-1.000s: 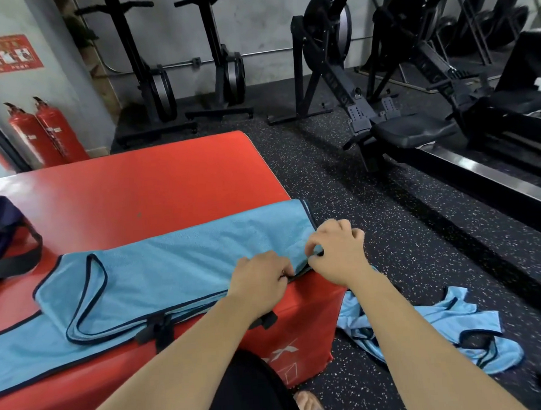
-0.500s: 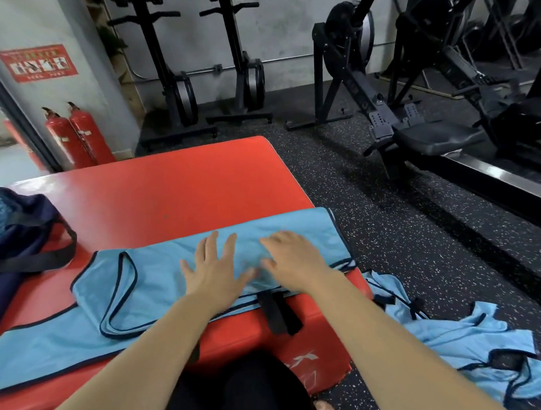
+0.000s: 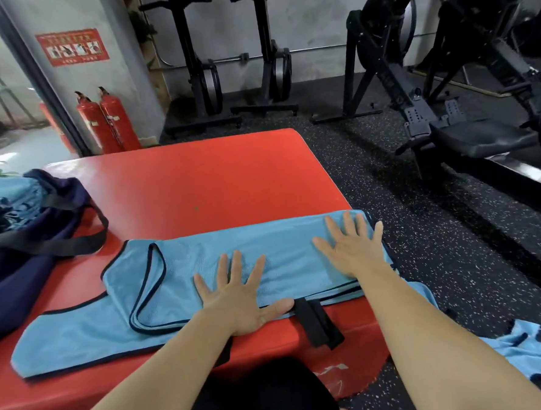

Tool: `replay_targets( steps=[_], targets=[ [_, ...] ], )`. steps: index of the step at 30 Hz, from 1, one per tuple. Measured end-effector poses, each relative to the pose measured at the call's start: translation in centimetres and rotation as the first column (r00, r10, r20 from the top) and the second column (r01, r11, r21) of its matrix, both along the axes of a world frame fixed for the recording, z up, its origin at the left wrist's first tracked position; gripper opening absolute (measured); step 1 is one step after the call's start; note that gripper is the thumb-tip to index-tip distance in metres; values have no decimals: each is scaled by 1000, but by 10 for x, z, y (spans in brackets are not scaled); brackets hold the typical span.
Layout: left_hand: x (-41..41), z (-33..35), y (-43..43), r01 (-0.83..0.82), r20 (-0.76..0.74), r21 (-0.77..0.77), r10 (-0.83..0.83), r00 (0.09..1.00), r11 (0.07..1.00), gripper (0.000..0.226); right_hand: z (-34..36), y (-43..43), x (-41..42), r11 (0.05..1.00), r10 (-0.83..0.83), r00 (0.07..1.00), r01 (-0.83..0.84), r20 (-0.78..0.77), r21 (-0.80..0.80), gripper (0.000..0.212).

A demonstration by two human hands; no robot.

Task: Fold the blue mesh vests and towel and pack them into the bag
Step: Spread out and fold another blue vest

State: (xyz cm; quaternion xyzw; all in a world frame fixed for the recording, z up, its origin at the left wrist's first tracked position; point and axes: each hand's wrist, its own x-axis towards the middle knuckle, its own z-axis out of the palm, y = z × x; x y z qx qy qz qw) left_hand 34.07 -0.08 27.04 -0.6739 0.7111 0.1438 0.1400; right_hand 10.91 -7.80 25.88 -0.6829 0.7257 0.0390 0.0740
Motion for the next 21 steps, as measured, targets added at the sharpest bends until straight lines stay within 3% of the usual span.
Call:
replay_targets(
  steps=[3, 5, 9, 17, 21],
  targets=[
    [-2, -1, -3, -35, -54, -30, 33, 998, 999, 77, 10, 13, 34, 995, 71, 997, -74, -40, -71, 70],
    [-2, -2, -6, -47, -76, -69, 41, 996, 997, 67, 12, 30, 72, 977, 203, 979, -200, 37, -74, 70],
    [16, 2, 0, -94, -68, -53, 91, 994, 994, 69, 1, 58, 111, 971, 234, 964, -238, 130, 18, 69],
    [88, 9, 42, -248, -128, -58, 239, 963, 967, 72, 5, 59, 116, 976, 193, 981, -191, -8, 106, 71],
    [121, 18, 64, -345, -38, -124, 343, 939, 930, 70, 13, 63, 133, 985, 151, 977, -137, -152, 101, 66]
  ],
)
